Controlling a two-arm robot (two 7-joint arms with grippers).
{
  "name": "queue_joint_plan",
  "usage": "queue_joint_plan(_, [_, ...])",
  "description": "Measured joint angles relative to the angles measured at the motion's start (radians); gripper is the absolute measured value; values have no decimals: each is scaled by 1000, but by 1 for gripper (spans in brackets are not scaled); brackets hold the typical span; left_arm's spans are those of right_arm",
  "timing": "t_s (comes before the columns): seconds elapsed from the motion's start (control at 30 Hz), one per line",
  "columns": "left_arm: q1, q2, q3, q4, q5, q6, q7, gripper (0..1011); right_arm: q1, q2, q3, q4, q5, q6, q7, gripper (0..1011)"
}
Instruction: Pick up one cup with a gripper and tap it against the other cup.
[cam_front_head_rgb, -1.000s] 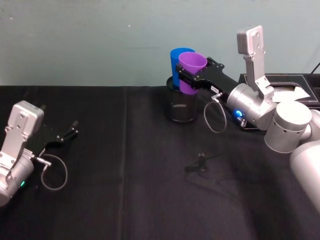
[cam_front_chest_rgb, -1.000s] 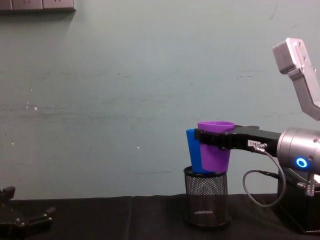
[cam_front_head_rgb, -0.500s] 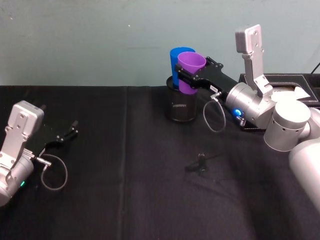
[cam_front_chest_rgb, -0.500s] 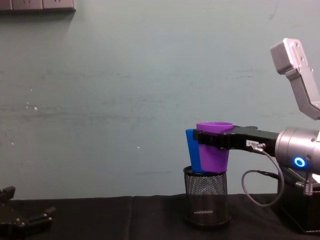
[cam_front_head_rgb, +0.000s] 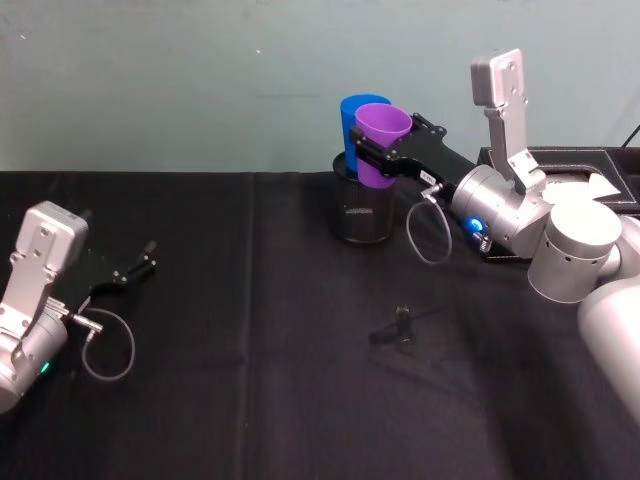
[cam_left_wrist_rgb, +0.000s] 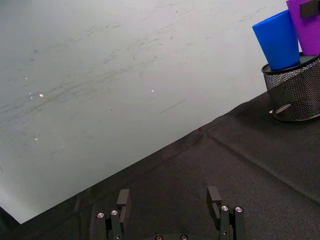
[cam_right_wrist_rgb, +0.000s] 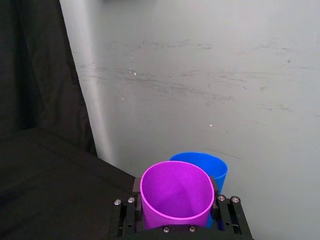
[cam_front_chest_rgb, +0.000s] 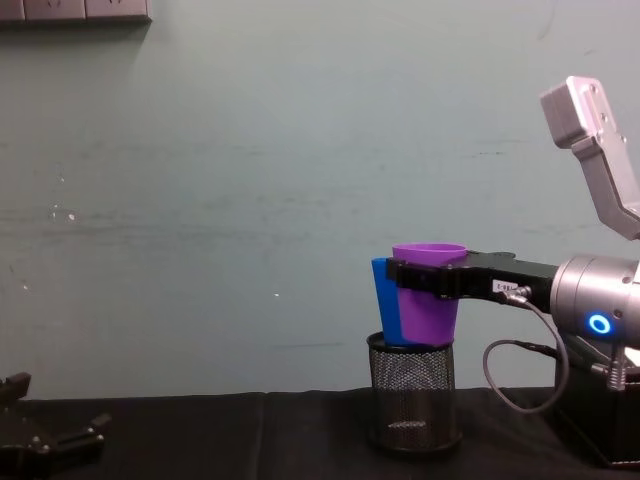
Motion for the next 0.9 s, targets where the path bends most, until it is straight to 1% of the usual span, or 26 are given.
queue_joint_plan(0.9, [0,0,0,0,0,0,0,1000,-1,1,0,-1,0,-1,-1,734])
